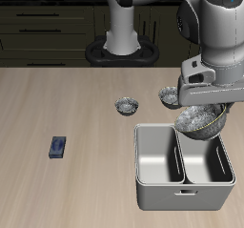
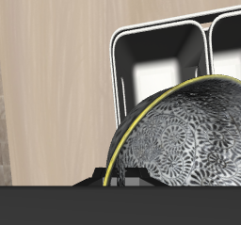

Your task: Place the largest bowl in the left side of the drainer

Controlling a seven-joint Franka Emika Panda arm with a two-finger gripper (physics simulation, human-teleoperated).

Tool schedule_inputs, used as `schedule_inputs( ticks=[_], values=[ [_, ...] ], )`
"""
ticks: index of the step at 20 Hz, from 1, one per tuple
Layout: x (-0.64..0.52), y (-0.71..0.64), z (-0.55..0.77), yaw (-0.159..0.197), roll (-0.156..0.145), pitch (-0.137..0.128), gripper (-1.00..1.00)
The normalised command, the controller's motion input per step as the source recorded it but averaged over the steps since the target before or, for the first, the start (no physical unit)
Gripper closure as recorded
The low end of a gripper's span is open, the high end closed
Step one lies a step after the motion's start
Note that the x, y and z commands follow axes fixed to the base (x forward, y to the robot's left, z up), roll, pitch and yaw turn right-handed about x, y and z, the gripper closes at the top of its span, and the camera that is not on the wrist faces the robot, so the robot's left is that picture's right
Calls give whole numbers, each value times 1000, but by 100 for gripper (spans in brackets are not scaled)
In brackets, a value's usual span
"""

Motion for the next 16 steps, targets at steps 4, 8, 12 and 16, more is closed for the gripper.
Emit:
schedule_inputs(
  ticks=[4,8,12,16],
  values=[
    [-5,-19,-27,-5,-7,4,100],
    [34,-3,-96,-7,-9,20,100],
    [-15,-68,-23,-1,-45,14,-100],
    [-68,-63,-38,-8,-14,14,-100]
  ],
)
